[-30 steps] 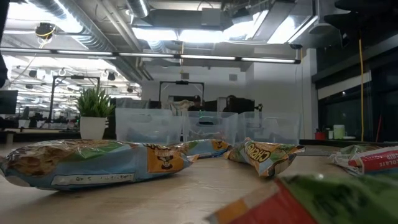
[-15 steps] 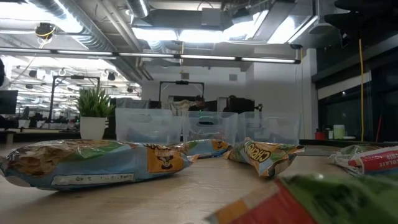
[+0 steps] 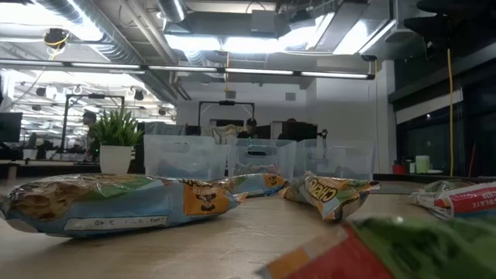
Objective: Pick and place Granola Bars by type
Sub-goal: Put the red granola bar into the middle transparent bin
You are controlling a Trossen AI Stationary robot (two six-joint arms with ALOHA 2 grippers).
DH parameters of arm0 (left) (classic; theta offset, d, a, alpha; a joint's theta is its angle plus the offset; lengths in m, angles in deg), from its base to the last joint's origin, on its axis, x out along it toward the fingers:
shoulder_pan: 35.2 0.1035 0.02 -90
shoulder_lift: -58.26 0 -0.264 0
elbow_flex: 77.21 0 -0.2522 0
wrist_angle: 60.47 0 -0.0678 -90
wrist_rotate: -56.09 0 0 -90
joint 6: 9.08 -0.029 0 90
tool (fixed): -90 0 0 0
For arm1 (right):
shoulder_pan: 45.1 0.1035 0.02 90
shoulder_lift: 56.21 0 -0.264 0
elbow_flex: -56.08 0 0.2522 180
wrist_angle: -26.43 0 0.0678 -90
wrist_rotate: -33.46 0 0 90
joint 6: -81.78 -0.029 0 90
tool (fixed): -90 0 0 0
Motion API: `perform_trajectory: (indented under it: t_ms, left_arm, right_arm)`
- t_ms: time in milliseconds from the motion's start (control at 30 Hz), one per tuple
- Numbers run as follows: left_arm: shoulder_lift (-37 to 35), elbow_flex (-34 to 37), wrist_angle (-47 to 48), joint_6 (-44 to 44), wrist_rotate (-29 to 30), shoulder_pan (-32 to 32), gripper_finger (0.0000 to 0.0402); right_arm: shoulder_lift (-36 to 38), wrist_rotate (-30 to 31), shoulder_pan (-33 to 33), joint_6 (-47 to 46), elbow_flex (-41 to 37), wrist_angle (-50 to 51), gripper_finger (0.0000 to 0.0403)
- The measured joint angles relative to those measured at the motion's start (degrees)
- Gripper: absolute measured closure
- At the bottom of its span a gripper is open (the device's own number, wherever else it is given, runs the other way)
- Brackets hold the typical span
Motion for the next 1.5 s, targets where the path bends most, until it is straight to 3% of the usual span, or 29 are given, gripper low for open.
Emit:
perform_trajectory:
  t_ms: [267,500,833,1067,1300,1500]
  left_arm:
    - [8.23,0.0,-0.78,7.85,1.15,-1.04,0.0217]
    - [18.48,0.0,-0.64,12.26,7.07,-0.68,0.0217]
    - [32.09,0.0,-0.5,18.63,7.33,-3.65,0.0217]
    - [37.43,0.0,-0.78,23.93,7.21,-5.74,0.0217]
    - [41.18,-0.02,-1.03,25.45,1.88,-6.19,0.0215]
    - [44.49,-0.04,-6.51,25.54,-0.29,-6.15,0.0186]
  right_arm:
    - [-0.02,-0.02,0.01,-0.22,0.0,0.21,0.0228]
    - [-0.01,-0.04,0.0,-0.19,0.0,0.39,0.0228]
    - [0.0,-0.22,0.01,-0.16,0.0,0.86,0.0228]
    - [-0.02,-0.5,0.02,0.02,0.0,1.97,0.0228]
    - [-0.01,-0.5,0.01,0.02,0.0,2.29,0.0228]
    - [0.0,-0.5,0.01,0.02,0.0,2.79,0.0228]
